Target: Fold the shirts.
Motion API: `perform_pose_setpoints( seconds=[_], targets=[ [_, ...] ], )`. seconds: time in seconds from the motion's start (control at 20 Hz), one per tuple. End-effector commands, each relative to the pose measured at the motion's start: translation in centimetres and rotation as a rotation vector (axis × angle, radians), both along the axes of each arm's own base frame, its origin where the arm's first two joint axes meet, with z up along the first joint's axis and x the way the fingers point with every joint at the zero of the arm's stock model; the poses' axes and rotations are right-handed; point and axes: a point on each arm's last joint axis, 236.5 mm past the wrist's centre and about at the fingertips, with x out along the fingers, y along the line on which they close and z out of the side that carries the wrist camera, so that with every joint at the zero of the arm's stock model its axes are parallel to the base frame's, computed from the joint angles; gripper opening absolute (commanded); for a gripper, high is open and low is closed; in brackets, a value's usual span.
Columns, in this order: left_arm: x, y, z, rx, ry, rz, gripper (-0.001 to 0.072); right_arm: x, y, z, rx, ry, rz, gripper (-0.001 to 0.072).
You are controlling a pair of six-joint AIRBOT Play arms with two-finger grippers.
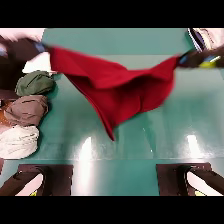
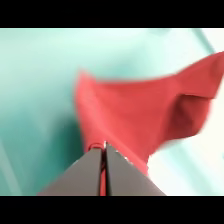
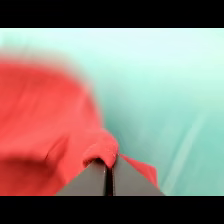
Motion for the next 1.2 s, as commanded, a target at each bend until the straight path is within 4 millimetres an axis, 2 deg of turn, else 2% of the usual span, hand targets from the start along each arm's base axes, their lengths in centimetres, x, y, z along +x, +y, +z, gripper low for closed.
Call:
perform_pose_setpoints(
  seconds=[0.0, 0.1, 0.2, 0.3, 0.4, 0.5, 0.55, 0.6, 0.65, 0.75, 0.85, 0.9, 1.0, 1.1, 1.15],
  targets=[
    [-5.6, 0.1, 12.4, 0.003, -0.327, 0.0, 0.0022, -5.5, -3.7, 15.2, -0.054, -0.364, -0.129, 0.0015],
    [-9.7, 0.0, 17.2, 0.003, -0.465, -0.006, 0.0022, -9.0, -4.3, 19.9, -0.076, -0.486, -0.172, 0.0015],
    [-13.4, -0.2, 20.3, -0.021, -0.557, -0.014, 0.0022, -12.5, -5.0, 23.7, -0.11, -0.595, -0.223, 0.0015],
    [-16.4, -0.2, 21.8, -0.042, -0.612, -0.011, 0.0021, -15.5, -5.7, 26.6, -0.153, -0.681, -0.281, 0.0014],
    [-18.5, -0.2, 22.5, -0.05, -0.647, -0.011, 0.0021, -17.3, -6.2, 28.5, -0.192, -0.734, -0.331, 0.0014],
    [-19.7, -0.4, 22.8, -0.074, -0.645, -0.028, 0.0021, -17.9, -6.6, 29.0, -0.217, -0.743, -0.361, 0.0014],
    [-19.6, -0.6, 22.5, -0.072, -0.632, -0.038, 0.0021, -17.4, -6.9, 28.6, -0.212, -0.726, -0.363, 0.0013],
    [-18.9, -0.6, 21.8, -0.062, -0.607, -0.038, 0.0021, -16.4, -7.3, 27.7, -0.2, -0.694, -0.36, 0.0013],
    [-17.3, -0.2, 20.7, -0.043, -0.571, -0.012, 0.0021, -15.3, -7.8, 26.4, -0.188, -0.648, -0.359, 0.0014],
    [-11.6, 1.7, 16.2, 0.002, -0.413, 0.089, 0.0021, -11.6, -9.3, 21.9, -0.142, -0.486, -0.352, 0.0014],
    [-5.2, 3.6, 8.4, 0.073, -0.174, 0.171, 0.0021, -7.6, -10.8, 15.9, -0.102, -0.276, -0.329, 0.0013],
    [-2.3, 3.7, 3.7, 0.094, -0.046, 0.168, 0.0022, -5.4, -10.9, 12.8, -0.079, -0.181, -0.3, 0.0013],
    [2.0, 3.0, -5.4, 0.09, 0.199, 0.133, 0.0022, -1.1, -9.8, 6.3, -0.041, -0.005, -0.222, 0.0014],
    [5.2, 2.9, -14.3, 0.081, 0.405, 0.13, 0.0022, 2.5, -7.3, -0.8, -0.005, 0.16, -0.138, 0.0014],
    [6.8, 3.2, -18.0, 0.088, 0.461, 0.142, 0.0022, 4.1, -6.2, -3.8, 0.005, 0.215, -0.113, 0.0014]
  ],
)
